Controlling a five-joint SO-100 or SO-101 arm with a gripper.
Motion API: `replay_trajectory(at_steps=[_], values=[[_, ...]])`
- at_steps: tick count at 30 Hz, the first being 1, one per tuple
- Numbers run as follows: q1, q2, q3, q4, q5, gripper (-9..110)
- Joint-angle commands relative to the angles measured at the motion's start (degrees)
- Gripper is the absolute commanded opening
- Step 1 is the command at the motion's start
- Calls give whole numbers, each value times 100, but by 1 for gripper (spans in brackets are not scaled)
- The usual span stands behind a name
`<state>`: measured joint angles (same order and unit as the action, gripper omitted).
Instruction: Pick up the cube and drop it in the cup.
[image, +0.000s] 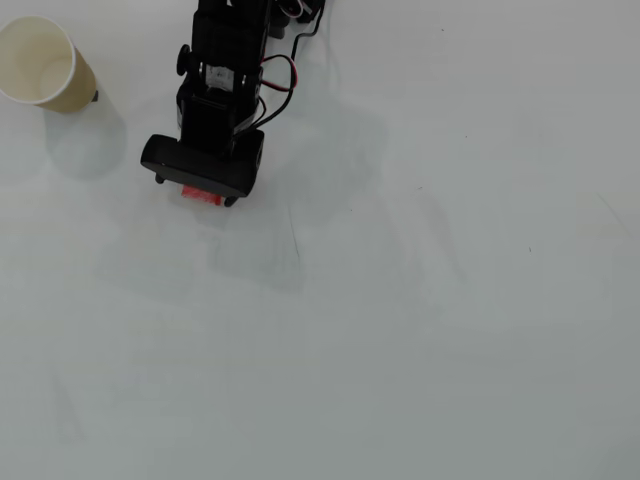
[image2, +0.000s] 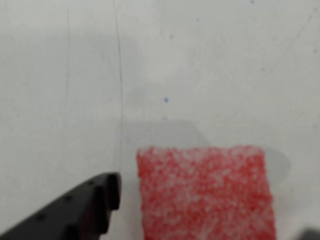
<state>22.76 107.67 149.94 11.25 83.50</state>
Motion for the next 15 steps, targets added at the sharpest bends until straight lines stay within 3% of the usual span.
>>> replay_trajectory(at_steps=[1,6,12,15], values=[[62,70,-677,-193,0,36],[88,70,-606,-114,0,33],[141,70,-598,132,-26,12],[141,70,-598,193,-26,8]])
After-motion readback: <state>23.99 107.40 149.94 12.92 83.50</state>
